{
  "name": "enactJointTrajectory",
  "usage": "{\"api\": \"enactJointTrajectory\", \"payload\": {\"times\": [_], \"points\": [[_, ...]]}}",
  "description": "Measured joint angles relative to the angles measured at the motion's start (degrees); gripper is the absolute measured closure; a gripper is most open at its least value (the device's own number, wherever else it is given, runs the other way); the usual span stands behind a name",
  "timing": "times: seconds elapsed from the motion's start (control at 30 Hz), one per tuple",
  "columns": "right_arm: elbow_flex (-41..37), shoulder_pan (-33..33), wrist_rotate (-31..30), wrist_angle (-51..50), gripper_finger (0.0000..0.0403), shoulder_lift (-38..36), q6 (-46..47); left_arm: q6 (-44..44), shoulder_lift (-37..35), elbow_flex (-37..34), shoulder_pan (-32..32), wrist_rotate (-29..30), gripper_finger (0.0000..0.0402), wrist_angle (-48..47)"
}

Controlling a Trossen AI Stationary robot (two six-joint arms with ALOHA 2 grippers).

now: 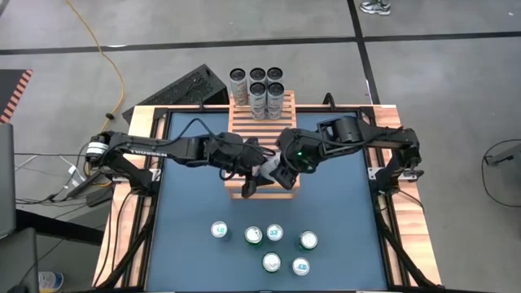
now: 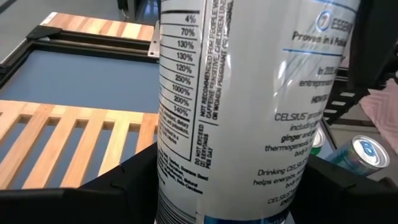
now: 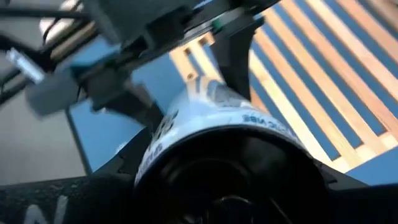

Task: Place canned beverage on shelf
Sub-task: Put the white blue soda can on the shelf aligned to the other white blue soda can

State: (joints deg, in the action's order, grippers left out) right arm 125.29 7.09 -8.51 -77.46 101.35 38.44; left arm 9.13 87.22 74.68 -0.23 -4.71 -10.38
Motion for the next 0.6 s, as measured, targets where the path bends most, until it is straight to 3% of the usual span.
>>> {"api": "enactJointTrajectory", "payload": {"times": [0.6], "points": [[0.1,-0.1,2.3,-2.1,0.0163,-3.8,-1.9,0.2,-0.1,0.0,0.3,0.9,0.0149,-0.7]]}}
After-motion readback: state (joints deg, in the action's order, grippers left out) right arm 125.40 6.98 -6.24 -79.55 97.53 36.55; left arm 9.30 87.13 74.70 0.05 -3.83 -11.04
